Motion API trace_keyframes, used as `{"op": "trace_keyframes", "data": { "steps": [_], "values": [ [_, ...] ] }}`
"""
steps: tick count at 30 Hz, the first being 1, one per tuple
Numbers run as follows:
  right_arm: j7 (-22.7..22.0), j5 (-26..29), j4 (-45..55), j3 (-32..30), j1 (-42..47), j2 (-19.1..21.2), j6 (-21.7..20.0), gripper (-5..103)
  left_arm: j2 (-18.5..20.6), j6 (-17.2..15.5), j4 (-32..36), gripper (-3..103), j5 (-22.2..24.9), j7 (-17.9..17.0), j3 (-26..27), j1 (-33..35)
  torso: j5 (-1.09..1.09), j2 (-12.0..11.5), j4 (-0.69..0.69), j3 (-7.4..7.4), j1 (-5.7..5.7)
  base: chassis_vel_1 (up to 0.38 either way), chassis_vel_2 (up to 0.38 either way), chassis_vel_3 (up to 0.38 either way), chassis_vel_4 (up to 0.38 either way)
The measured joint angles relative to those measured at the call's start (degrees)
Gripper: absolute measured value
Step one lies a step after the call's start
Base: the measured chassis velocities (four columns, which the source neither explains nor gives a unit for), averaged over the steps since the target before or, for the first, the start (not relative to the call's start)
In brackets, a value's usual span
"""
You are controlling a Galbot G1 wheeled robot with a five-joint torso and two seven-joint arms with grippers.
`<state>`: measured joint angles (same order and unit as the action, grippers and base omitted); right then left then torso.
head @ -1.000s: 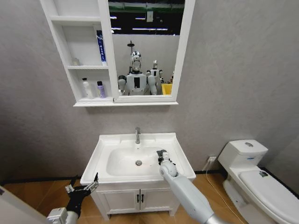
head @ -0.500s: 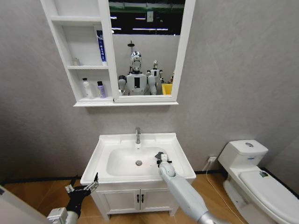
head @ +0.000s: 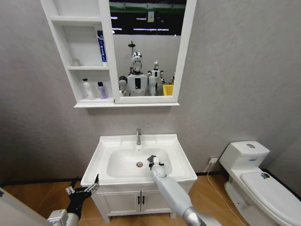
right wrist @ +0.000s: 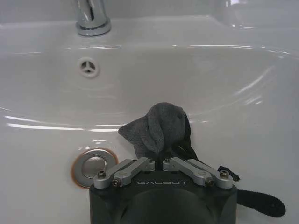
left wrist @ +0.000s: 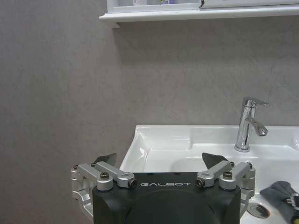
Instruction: Move facial cleanser and shampoo from washbasin to cabinet, then wipe washbasin with towel.
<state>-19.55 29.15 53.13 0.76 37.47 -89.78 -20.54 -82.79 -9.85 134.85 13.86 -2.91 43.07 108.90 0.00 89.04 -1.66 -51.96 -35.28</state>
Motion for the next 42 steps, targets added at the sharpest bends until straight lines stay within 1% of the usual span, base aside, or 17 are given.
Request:
{"op": "trace_keyframes", "data": {
  "steps": [3,5,8,12,14,15,16,17,18,20,21,22,23,25,31,36,42],
  "values": [
    [3.61,-1.16,-2.43,0.15,-0.88,-2.22,1.93,2,0.00,0.00,0.00,100,0.00,0.00,0.00,0.00,0.00,0.00,0.01,0.00,0.00,0.000,0.000,0.000,0.000],
    [4.26,-1.31,-3.42,0.15,-1.23,-2.50,2.39,2,0.00,0.00,0.00,100,0.00,-0.01,0.01,0.00,0.00,0.00,0.02,0.00,0.00,0.000,0.000,0.000,0.000],
    [5.02,-1.27,-4.50,0.08,-1.72,-2.62,2.68,2,0.00,0.00,0.00,100,0.00,-0.01,0.00,0.00,0.00,0.00,0.00,0.01,0.00,0.000,0.000,0.000,0.000],
    [5.45,0.10,-6.11,-0.81,-2.58,-2.59,2.94,2,0.00,0.00,0.00,100,0.00,-0.01,0.00,0.00,0.00,0.00,-0.01,0.00,0.00,0.000,0.000,0.000,0.000],
    [3.58,4.67,-5.33,-1.48,-3.21,-2.53,1.30,2,0.00,0.00,0.00,100,0.00,-0.01,0.00,0.00,0.00,0.00,-0.01,0.00,0.00,0.000,0.000,0.000,0.000],
    [3.58,4.67,-5.33,-1.48,-3.21,-2.53,1.30,2,0.00,0.00,0.00,100,0.00,-0.01,0.00,0.00,0.00,0.00,-0.01,0.00,0.00,0.000,0.000,0.000,0.000],
    [2.24,7.51,-4.38,-1.62,-3.52,-2.50,0.24,2,0.00,0.00,0.00,100,0.00,-0.01,0.00,0.00,0.00,0.00,-0.01,0.00,0.00,0.000,0.000,0.000,0.000],
    [2.24,7.51,-4.38,-1.62,-3.52,-2.50,0.24,2,0.00,0.00,0.00,100,0.00,-0.01,0.00,0.00,0.00,0.00,-0.01,0.00,0.00,0.000,0.000,0.000,0.000],
    [1.29,9.72,-3.39,-1.60,-3.95,-2.48,-0.60,2,0.00,0.00,0.00,100,0.00,0.00,0.00,0.00,0.00,0.00,0.00,0.00,0.00,0.000,0.000,0.000,0.000],
    [0.59,12.02,-2.78,-1.30,-4.51,-2.45,-1.65,2,0.00,0.00,0.00,100,0.00,-0.01,0.00,0.00,0.00,0.00,0.00,0.01,0.00,0.000,0.000,0.000,0.000],
    [0.59,12.02,-2.78,-1.30,-4.51,-2.45,-1.65,2,0.00,0.00,0.00,100,0.00,-0.01,0.00,0.00,0.00,0.00,0.00,0.01,0.00,0.000,0.000,0.000,0.000],
    [0.07,13.72,-2.73,-1.21,-4.84,-2.44,-2.11,2,0.00,0.00,0.00,100,0.00,-0.01,0.00,0.00,0.00,0.00,0.00,0.01,0.00,0.000,0.000,0.000,0.000],
    [0.07,13.72,-2.73,-1.21,-4.84,-2.44,-2.11,2,0.00,0.00,0.00,100,0.00,-0.01,0.00,0.00,0.00,0.00,0.00,0.01,0.00,0.000,0.000,0.000,0.000],
    [-0.30,16.09,-3.34,-1.23,-5.53,-2.42,-2.67,2,0.00,0.00,0.00,100,0.00,-0.01,0.00,0.00,0.00,0.00,0.00,0.01,0.00,0.000,0.000,0.000,0.000],
    [0.02,16.24,-5.38,-1.37,-6.20,-2.39,-2.83,2,0.00,0.00,0.00,100,0.00,0.00,0.00,0.00,0.00,0.00,0.00,0.01,0.00,0.000,0.000,0.000,0.000],
    [1.78,14.65,-7.64,-0.97,-6.41,-2.39,-2.63,2,0.00,0.00,0.00,100,0.00,0.00,0.00,0.00,0.00,0.00,0.00,0.01,0.00,0.000,0.000,0.000,0.000],
    [1.61,13.54,-7.20,-1.25,-6.15,-2.37,-2.59,2,0.00,0.00,0.00,100,0.00,0.00,0.00,0.00,0.00,0.00,0.00,0.01,0.01,0.000,0.000,0.000,0.000]
  ]
}}
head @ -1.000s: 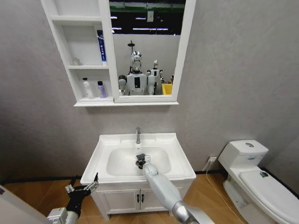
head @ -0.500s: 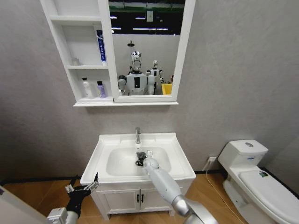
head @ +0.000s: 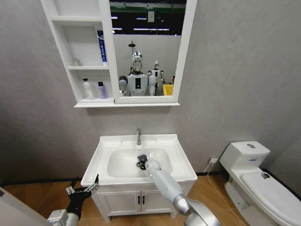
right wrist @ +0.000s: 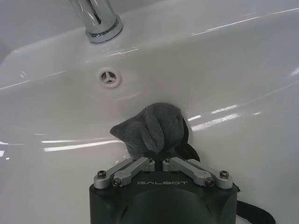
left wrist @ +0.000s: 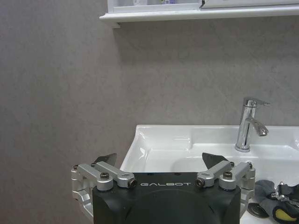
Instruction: Move facial cleanser and shampoo from washbasin to cabinet, then wipe washbasin with towel.
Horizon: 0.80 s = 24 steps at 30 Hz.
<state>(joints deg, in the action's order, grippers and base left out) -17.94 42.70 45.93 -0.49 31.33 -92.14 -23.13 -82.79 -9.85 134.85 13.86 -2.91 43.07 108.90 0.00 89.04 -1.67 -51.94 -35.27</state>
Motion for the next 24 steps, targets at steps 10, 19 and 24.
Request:
{"op": "trace_keyframes", "data": {
  "steps": [10,19,24],
  "values": [
    [-8.48,3.54,9.24,1.78,3.37,3.20,-0.93,2,0.00,0.00,0.00,100,0.00,0.00,0.00,0.00,0.00,0.00,-0.02,0.00,0.00,0.000,0.000,0.000,0.000],
    [-10.15,3.62,9.87,1.27,3.75,5.19,-1.26,2,0.00,0.00,0.00,100,0.00,0.00,0.00,0.00,0.00,0.00,0.00,0.00,0.00,0.000,0.000,0.000,0.000],
    [-8.51,3.33,7.76,2.03,3.14,2.38,-1.03,2,0.00,0.00,0.00,100,0.00,0.00,0.00,0.00,0.00,0.00,0.02,0.00,0.00,0.000,0.000,0.000,0.000]
  ]
}}
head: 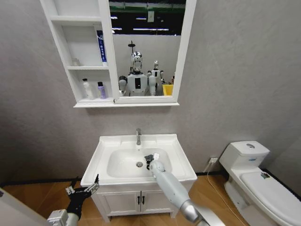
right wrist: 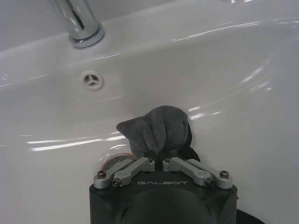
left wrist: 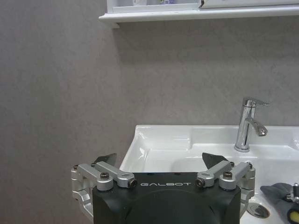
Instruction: Move facial cleanser and shampoo from washbasin to cabinet, then wipe washbasin with towel.
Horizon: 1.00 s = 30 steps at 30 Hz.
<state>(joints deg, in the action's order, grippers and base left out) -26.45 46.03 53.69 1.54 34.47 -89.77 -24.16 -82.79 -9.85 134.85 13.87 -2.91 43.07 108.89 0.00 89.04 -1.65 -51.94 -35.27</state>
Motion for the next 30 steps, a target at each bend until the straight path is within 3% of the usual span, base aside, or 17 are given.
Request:
{"op": "trace_keyframes", "data": {
  "steps": [4,13,17,22,26,30],
  "values": [
    [2.64,-0.93,-2.86,1.84,-1.22,-2.22,0.93,2,0.00,-0.01,0.00,100,0.00,0.00,0.00,0.00,-0.01,0.00,0.03,0.00,0.00,0.000,0.000,0.000,0.000],
    [7.34,-4.68,-12.59,1.01,-4.93,-2.50,3.30,2,0.00,0.00,0.00,100,0.00,0.00,0.00,0.00,-0.01,0.00,-0.01,0.00,0.00,0.000,0.000,0.000,0.000],
    [7.21,-5.16,-12.97,0.90,-5.15,-2.49,3.41,2,0.00,0.00,0.00,100,0.00,0.00,0.00,0.00,-0.01,0.00,-0.01,0.00,0.00,0.000,0.000,0.000,0.000],
    [4.60,-5.09,-10.88,0.77,-4.06,-2.43,3.03,2,0.00,0.00,0.00,100,0.00,0.00,0.00,0.00,0.00,0.00,-0.02,0.00,0.00,0.000,0.000,0.000,0.000],
    [-0.18,-2.26,-4.90,1.32,-1.88,-2.26,1.47,2,0.00,0.00,0.00,100,0.00,0.00,-0.01,0.00,0.01,0.00,-0.03,-0.01,-0.01,0.000,0.000,0.000,0.000],
    [-4.33,-0.18,0.43,1.62,-0.21,0.45,0.34,2,0.00,0.00,0.00,100,0.00,0.00,0.00,0.00,0.01,0.00,-0.02,0.00,0.00,0.000,0.000,0.000,0.000]
  ]
}}
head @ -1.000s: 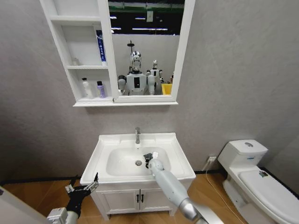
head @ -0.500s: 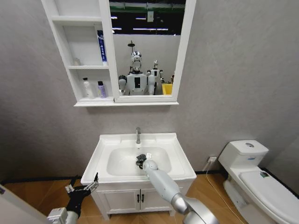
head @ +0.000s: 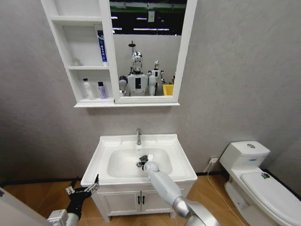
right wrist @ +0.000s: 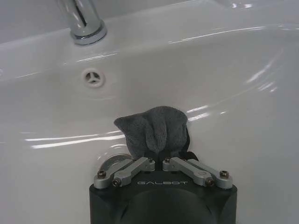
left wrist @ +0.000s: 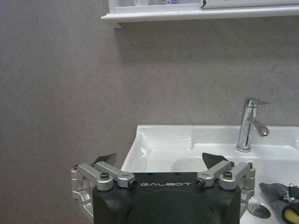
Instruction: Move facial cleanser and shampoo from washbasin to cabinet, then wipe washbasin with towel.
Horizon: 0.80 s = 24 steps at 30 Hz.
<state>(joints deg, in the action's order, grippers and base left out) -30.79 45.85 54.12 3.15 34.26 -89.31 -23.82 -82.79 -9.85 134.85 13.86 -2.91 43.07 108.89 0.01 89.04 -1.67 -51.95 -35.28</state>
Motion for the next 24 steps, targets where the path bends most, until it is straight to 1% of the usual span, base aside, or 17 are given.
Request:
{"op": "trace_keyframes", "data": {
  "steps": [2,3,4,6,7,9,11,12,13,14,16,17,18,20,21,23,24],
  "values": [
    [-2.88,0.55,1.29,-0.39,0.40,1.30,-0.61,2,0.00,0.00,0.00,100,0.00,0.00,0.00,0.00,-0.01,0.00,-0.01,0.00,0.00,0.000,0.000,0.000,0.000],
    [-2.88,0.55,1.29,-0.39,0.40,1.30,-0.61,2,0.00,0.00,0.00,100,0.00,0.00,0.00,0.00,-0.01,0.00,-0.01,0.00,0.00,0.000,0.000,0.000,0.000],
    [-4.66,0.96,1.97,-0.77,0.60,2.08,-1.20,2,0.00,0.00,0.00,100,0.00,0.00,0.00,0.00,-0.02,0.00,0.00,0.00,0.00,0.000,0.000,0.000,0.000],
    [-6.61,1.65,2.99,-1.27,0.95,3.22,-1.87,2,0.00,0.00,0.00,100,0.00,0.00,0.00,0.00,-0.02,0.00,0.00,0.00,0.00,0.000,0.000,0.000,0.000],
    [-6.61,1.65,2.99,-1.27,0.95,3.22,-1.87,2,0.00,0.00,0.00,100,0.00,0.00,0.00,0.00,-0.02,0.00,0.00,0.00,0.00,0.000,0.000,0.000,0.000],
    [-7.47,1.56,4.25,-1.49,1.43,4.43,-2.03,2,0.00,0.00,0.00,100,0.00,0.00,0.00,0.00,-0.02,0.00,0.03,0.00,0.00,0.000,0.000,0.000,0.000],
    [-7.52,0.52,4.94,-1.62,1.71,5.13,-1.62,2,0.00,0.00,0.00,100,0.00,0.00,0.00,0.00,-0.02,0.00,0.03,0.00,0.00,0.000,0.000,0.000,0.000],
    [-7.46,-0.41,5.22,-1.65,1.85,5.49,-1.10,2,0.00,0.00,0.00,100,0.00,0.00,0.00,0.00,-0.03,0.00,0.03,0.00,0.00,0.000,0.000,0.000,0.000],
    [-7.12,-2.57,5.48,-1.62,1.92,6.16,0.16,2,0.00,0.00,0.00,100,0.00,0.00,0.00,0.00,-0.03,0.00,0.02,0.00,0.00,0.000,0.000,0.000,0.000],
    [-7.12,-2.57,5.48,-1.62,1.92,6.16,0.16,2,0.00,0.00,0.00,100,0.00,0.00,0.00,0.00,-0.03,0.00,0.02,0.00,0.00,0.000,0.000,0.000,0.000],
    [-5.75,-8.18,5.52,-1.46,1.86,7.04,2.99,2,0.00,0.00,0.00,100,0.00,0.00,0.00,0.00,-0.02,0.00,0.00,0.00,0.00,0.000,0.000,0.000,0.000],
    [-4.46,-12.11,5.52,-1.45,1.69,7.48,5.14,2,0.00,0.00,0.00,100,0.00,0.00,0.00,0.00,-0.02,0.00,0.00,0.00,0.00,0.000,0.000,0.000,0.000],
    [-4.46,-12.11,5.52,-1.45,1.69,7.48,5.14,2,0.00,0.00,0.00,100,0.00,0.00,0.00,0.00,-0.02,0.00,0.00,0.00,0.00,0.000,0.000,0.000,0.000],
    [-1.07,-19.61,5.62,-1.73,1.17,8.13,10.56,2,0.00,0.00,0.00,100,0.00,0.00,0.00,0.00,0.00,0.00,-0.02,0.00,0.00,0.000,0.000,0.000,0.000],
    [-1.07,-19.61,5.62,-1.73,1.17,8.13,10.56,2,0.00,0.00,0.00,100,0.00,0.00,0.00,0.00,0.00,0.00,-0.02,0.00,0.00,0.000,0.000,0.000,0.000],
    [2.90,-29.06,6.47,-2.30,0.81,8.82,16.32,2,0.00,0.00,0.00,100,0.00,0.01,0.00,0.00,-0.01,0.00,-0.01,0.00,0.00,0.000,0.000,0.000,0.000],
    [4.18,-32.02,7.08,-2.62,0.75,9.15,18.09,2,0.00,-0.01,0.00,100,0.00,0.00,0.00,0.00,0.00,0.00,-0.01,0.00,0.00,0.000,0.000,0.000,0.000]
  ]
}}
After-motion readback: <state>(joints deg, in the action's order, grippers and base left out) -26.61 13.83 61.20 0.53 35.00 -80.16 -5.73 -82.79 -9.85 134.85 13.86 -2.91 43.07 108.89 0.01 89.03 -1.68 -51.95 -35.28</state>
